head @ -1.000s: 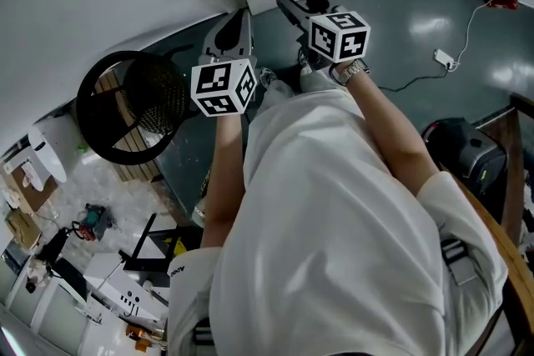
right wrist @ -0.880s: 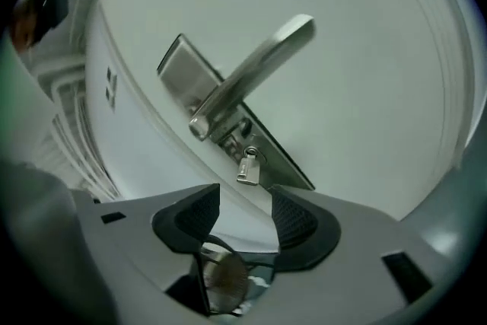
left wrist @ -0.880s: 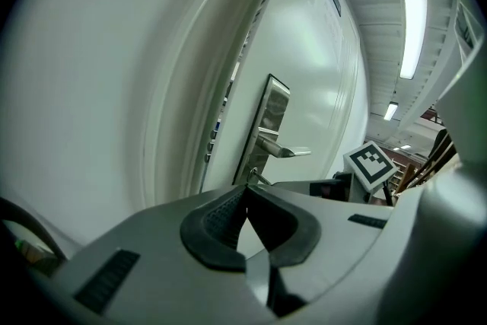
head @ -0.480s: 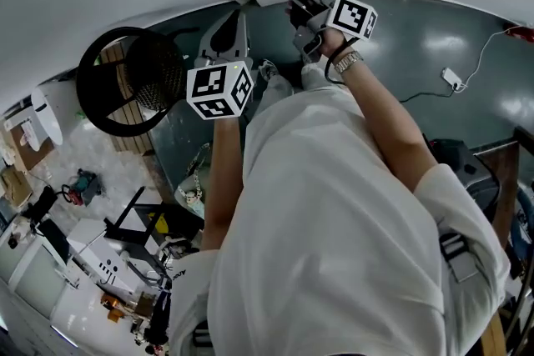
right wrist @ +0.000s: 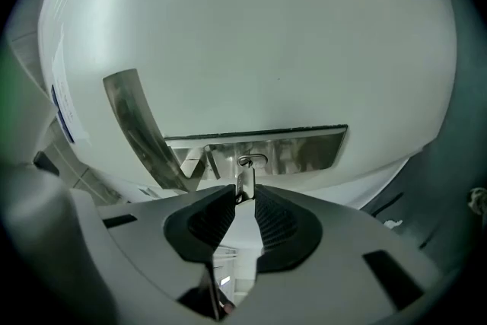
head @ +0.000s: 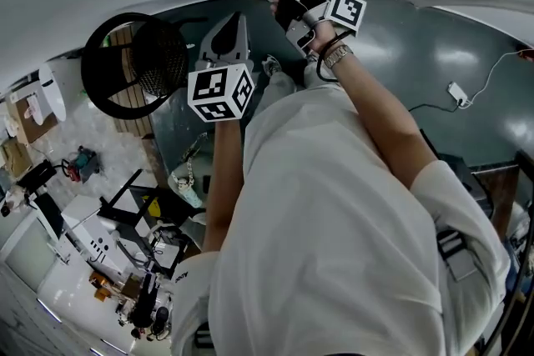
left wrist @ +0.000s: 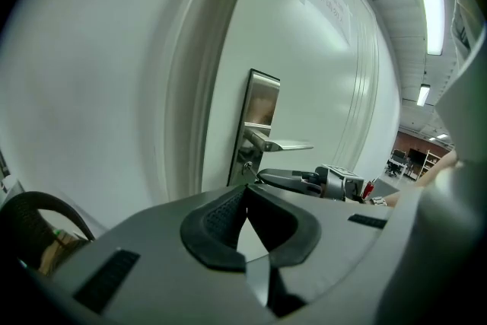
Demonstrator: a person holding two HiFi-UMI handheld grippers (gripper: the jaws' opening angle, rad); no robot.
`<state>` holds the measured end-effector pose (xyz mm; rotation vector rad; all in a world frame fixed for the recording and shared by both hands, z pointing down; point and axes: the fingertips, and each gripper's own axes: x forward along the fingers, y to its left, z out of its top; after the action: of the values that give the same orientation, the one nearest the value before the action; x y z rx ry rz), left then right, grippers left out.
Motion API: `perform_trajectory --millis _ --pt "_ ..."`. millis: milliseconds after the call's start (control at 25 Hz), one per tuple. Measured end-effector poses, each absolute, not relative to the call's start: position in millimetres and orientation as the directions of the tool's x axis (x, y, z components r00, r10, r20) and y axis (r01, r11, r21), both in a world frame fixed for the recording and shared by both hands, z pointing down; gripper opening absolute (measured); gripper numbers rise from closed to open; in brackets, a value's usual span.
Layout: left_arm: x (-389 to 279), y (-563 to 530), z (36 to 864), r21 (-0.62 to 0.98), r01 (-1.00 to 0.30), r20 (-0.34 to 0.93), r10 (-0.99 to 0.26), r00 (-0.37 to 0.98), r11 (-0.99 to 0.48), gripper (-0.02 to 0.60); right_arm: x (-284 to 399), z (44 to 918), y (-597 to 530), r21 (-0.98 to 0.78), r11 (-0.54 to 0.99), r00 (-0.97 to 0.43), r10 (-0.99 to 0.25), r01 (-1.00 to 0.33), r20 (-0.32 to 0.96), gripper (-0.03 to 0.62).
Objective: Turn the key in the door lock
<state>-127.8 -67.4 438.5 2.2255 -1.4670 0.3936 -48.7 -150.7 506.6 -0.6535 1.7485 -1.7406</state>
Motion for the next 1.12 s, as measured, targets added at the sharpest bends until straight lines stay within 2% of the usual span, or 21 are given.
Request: perform_trajectory --millis 160,400,480,640,1120 --pt "-119 -64 444 0.201 -0.920 0.477 -0.786 0.392 -0.337 0.009 -49 508 -153 -0.996 0.028 -0.717 -0.692 0.090 -0.085 0.075" --pt "-112 -62 444 0.201 -0.913 0.482 -0.776 0.407 -0.354 0.009 -48 503 -151 -0.994 0.087 -0.739 -0.674 -0.069 -0.008 0.067" --pt "-111 -62 444 0.205 -0.909 0.481 -0.771 0.416 -0.363 0.009 -47 501 -151 -0.990 0.091 -0.735 -0.678 -0.108 0.018 0.038" --pt "-114 -62 447 0.214 -0.901 0.480 -0.763 0.433 -0.377 0.009 -46 499 -150 -0.987 0.090 -0.724 -0.689 -0.131 0.033 0.038" --pt "-139 -80 444 0.260 -0.858 0.443 -0.734 0.514 -0.444 0.009 -45 490 -153 -0.901 0.111 -0.629 -0.751 -0.419 0.200 0.043"
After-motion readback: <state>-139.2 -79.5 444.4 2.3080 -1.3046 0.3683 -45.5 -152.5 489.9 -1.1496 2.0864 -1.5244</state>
